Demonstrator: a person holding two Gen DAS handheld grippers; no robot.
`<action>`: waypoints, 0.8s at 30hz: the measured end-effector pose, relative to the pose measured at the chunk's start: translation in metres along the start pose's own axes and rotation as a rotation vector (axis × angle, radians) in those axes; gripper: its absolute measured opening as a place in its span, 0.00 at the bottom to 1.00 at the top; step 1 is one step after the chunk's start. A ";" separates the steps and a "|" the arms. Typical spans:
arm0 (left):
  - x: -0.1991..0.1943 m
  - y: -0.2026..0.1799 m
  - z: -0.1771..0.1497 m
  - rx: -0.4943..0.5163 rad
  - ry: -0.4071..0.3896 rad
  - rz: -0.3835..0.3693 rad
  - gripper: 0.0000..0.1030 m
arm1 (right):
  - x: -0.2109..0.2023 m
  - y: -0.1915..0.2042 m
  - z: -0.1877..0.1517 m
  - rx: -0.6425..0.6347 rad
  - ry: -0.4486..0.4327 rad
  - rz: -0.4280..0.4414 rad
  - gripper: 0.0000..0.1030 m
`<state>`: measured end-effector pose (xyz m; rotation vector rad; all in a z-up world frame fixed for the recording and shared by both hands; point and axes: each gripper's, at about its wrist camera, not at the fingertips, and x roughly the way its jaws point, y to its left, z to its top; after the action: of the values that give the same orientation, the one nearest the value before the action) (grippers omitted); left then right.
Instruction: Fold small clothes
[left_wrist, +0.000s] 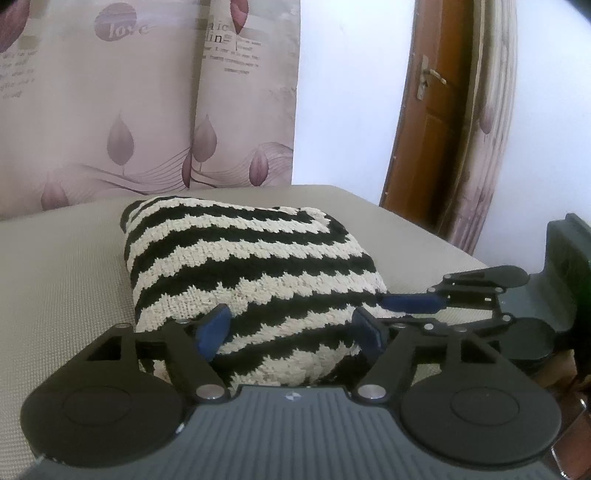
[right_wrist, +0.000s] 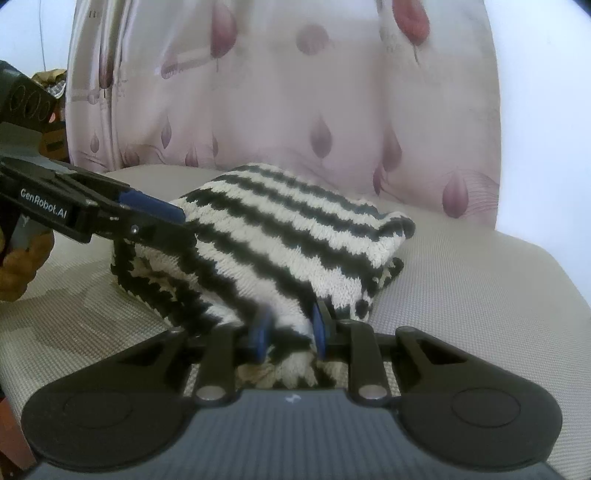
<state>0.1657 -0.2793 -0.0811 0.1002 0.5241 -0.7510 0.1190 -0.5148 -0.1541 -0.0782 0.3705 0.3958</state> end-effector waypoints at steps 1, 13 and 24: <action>0.000 -0.001 0.000 0.004 0.001 0.001 0.74 | 0.000 0.000 0.000 -0.001 -0.001 0.000 0.22; -0.004 -0.011 0.015 0.024 0.019 0.027 0.81 | 0.000 -0.007 -0.001 0.041 -0.005 0.027 0.22; -0.002 0.014 0.048 0.044 0.033 0.131 0.98 | 0.000 -0.007 -0.001 0.051 -0.008 0.030 0.22</action>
<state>0.1939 -0.2809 -0.0399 0.1862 0.5274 -0.6343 0.1211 -0.5212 -0.1547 -0.0212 0.3738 0.4164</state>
